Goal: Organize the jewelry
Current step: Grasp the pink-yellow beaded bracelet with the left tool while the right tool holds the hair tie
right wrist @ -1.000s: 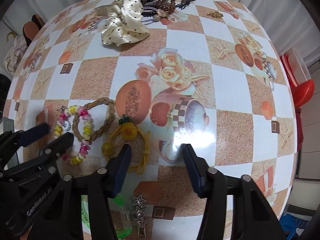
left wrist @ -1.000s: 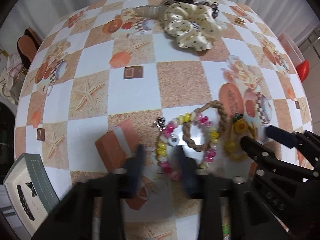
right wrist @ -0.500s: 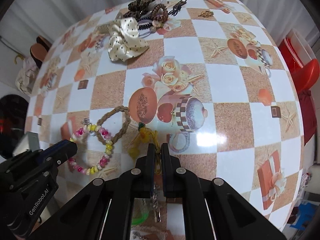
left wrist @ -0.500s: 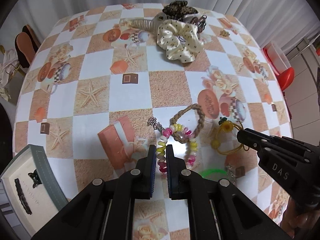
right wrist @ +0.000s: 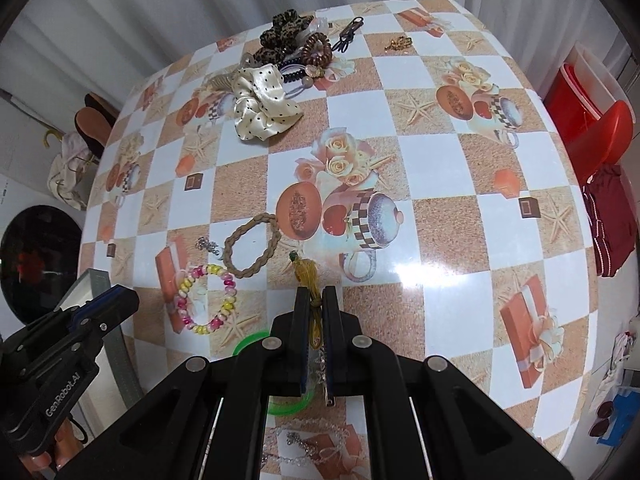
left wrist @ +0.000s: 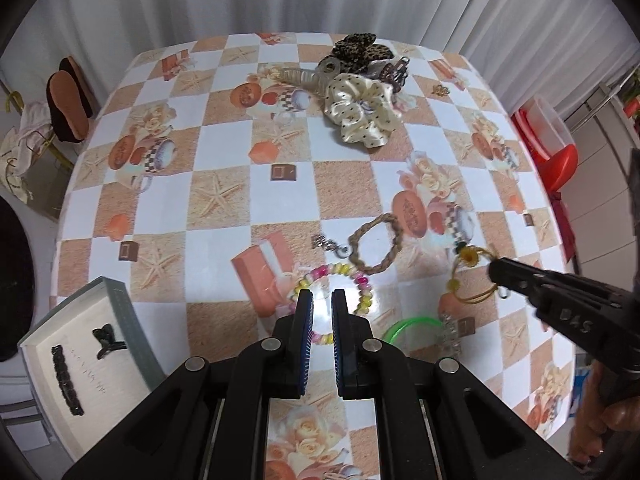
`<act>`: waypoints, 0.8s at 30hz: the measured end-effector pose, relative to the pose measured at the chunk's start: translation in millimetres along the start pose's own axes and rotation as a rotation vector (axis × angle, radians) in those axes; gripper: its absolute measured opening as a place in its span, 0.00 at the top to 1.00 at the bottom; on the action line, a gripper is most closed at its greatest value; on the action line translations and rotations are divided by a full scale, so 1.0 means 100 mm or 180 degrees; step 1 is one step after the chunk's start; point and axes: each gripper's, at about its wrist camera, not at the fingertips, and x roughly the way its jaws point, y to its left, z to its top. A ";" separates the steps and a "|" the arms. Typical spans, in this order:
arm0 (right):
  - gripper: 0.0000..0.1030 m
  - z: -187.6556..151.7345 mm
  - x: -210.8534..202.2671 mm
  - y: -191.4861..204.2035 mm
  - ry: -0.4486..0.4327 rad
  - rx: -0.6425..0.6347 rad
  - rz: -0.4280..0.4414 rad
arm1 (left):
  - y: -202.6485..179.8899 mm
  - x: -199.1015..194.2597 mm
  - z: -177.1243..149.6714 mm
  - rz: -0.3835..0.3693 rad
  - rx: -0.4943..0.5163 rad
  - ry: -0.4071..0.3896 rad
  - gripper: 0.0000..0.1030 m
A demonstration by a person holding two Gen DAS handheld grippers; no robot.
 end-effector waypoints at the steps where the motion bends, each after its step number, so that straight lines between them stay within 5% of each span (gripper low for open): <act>1: 0.94 -0.01 -0.01 0.00 0.0001 -0.0002 -0.0004 | 0.00 0.02 -0.01 0.0062 0.0014 0.0016 0.86; 6: 0.94 -0.06 -0.07 -0.02 0.0013 0.0030 -0.0007 | 0.02 0.15 -0.06 0.0210 0.0019 0.0115 0.79; 9: 0.94 -0.10 -0.08 -0.06 0.0021 0.0072 0.0005 | 0.03 0.18 -0.10 0.0292 -0.0047 0.0036 0.00; 18: 0.94 -0.18 -0.12 -0.22 0.0045 0.0165 0.0029 | -0.13 0.45 -0.01 0.0510 0.0159 0.0092 0.01; 20: 0.94 -0.19 -0.13 -0.25 0.0051 0.0176 0.0033 | -0.23 0.54 0.02 0.0447 0.0258 0.0164 0.16; 24: 0.94 -0.22 -0.14 -0.32 0.0059 0.0200 0.0037 | -0.42 0.68 0.05 0.0375 0.0403 0.0250 0.26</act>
